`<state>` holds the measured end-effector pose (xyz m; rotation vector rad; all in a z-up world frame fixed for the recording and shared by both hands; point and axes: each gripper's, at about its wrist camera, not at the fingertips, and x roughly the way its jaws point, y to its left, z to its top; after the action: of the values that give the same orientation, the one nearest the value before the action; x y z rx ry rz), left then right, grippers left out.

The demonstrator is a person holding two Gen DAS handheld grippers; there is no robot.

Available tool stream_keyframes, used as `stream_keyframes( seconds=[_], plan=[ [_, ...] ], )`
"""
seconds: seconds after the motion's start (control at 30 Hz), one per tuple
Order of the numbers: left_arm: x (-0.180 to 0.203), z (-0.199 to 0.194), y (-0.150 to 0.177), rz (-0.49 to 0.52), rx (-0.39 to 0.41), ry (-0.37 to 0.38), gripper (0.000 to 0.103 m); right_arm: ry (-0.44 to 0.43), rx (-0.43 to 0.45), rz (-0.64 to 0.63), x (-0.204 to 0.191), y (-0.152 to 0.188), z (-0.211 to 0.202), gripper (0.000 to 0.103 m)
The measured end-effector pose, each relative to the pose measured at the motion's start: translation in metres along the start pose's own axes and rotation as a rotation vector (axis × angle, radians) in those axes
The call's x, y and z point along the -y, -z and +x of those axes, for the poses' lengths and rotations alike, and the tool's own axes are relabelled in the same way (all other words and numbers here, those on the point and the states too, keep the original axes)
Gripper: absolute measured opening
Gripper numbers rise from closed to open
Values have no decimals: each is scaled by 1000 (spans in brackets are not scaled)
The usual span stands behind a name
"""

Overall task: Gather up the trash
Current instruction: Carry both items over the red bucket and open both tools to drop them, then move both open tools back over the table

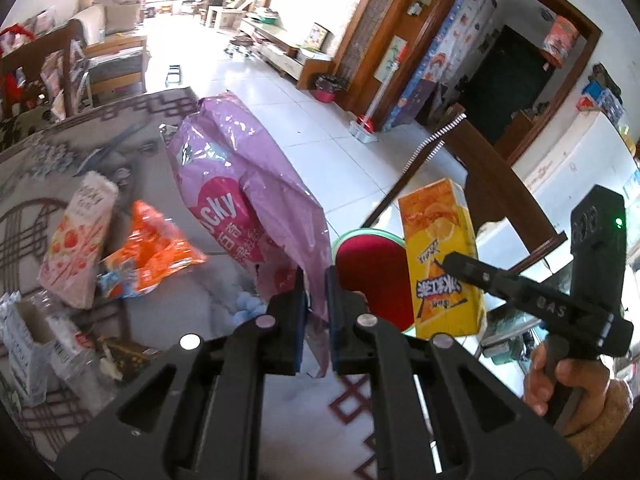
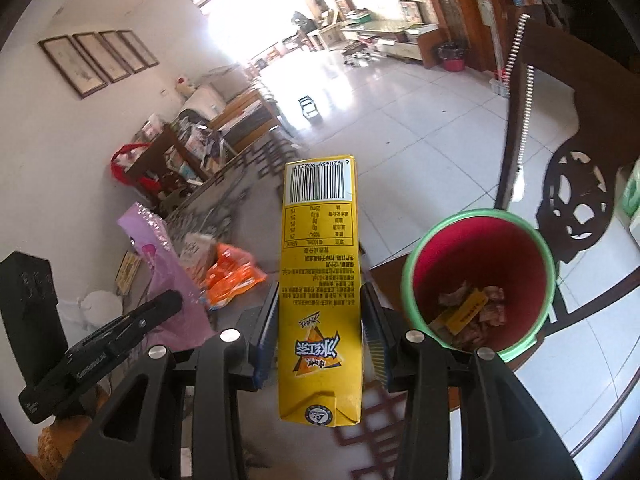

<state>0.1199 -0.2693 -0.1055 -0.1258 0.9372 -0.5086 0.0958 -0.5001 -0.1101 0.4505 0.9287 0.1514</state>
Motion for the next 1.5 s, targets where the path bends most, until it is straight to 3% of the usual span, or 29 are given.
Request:
stream_keyframes(
  seconds=[0.23,0.57,0.87,0.9,0.93,0.97,1.03,1.2,1.37,1.5],
  plan=[
    [47,41,-12,101,-54,70,9,78,29,71,50,-13,-11,39],
    [110,112,-26,216,-154,155,9,150,0,134,106,-23,2,39],
    [124,149,-29,252,-211,177,9,193,14,170,133,-37,6,41],
    [124,151,-28,251,-213,179,12,196,17,174,135,-39,5,41],
    [123,154,-28,246,-217,177,23,195,22,179,138,-41,5,43],
    [121,155,-28,238,-218,180,40,193,28,184,140,-43,4,46],
    [119,155,-30,217,-204,191,59,206,50,188,142,-47,0,63],
    [114,144,-31,215,-184,186,59,221,79,182,140,-53,-12,63],
    [80,107,-29,93,-135,163,59,215,62,160,124,-45,-16,63],
    [53,62,-15,38,-71,102,59,194,15,63,87,-31,-10,63]
  ],
)
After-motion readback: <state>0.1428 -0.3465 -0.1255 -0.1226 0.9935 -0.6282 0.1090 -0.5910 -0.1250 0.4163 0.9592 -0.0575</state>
